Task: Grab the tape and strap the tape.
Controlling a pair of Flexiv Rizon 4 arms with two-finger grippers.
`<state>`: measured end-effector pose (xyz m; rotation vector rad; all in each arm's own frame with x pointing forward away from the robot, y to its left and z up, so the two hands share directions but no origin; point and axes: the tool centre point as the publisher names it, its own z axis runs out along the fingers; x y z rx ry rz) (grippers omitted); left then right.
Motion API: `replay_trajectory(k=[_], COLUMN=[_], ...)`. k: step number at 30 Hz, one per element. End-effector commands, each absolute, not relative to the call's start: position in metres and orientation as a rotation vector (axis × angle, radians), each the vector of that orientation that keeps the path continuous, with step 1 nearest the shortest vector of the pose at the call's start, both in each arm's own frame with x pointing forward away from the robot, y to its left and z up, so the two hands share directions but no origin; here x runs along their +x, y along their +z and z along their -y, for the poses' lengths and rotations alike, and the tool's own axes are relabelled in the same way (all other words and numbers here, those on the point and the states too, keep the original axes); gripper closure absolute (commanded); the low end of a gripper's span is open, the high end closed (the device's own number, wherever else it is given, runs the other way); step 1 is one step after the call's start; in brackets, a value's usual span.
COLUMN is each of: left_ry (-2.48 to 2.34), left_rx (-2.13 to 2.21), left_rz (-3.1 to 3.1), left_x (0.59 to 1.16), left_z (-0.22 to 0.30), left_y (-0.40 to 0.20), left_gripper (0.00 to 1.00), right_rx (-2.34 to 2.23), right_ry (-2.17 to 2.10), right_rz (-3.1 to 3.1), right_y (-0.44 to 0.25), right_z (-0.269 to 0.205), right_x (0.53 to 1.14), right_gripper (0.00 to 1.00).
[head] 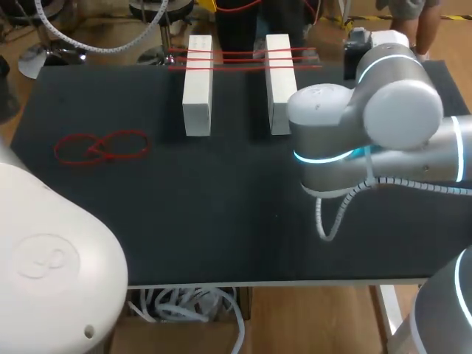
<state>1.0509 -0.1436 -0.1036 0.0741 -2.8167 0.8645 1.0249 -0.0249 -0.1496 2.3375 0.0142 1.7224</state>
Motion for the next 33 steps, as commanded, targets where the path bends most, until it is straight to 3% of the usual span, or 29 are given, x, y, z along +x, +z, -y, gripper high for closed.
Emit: replay_trajectory(k=[1,26,33], left_ry=[0.859,0.859,0.859], left_rx=[0.075,0.075,0.075], left_rz=[2.817,2.817,2.817], left_x=[1.051,1.051,1.051], left_z=[0.144,0.144,0.144], left_y=[-0.103,-0.103,-0.103], left_gripper=[1.0,1.0,1.0], right_rx=[1.963,1.858,1.532], right_ry=[1.902,1.947,1.625], right_rz=[-0.041,-0.102,-0.496], right_y=[-0.151,-0.147,-0.131], right_z=[0.01,0.011,-0.003], right_x=[1.039,1.042,1.029], right_gripper=[1.0,1.0,1.0])
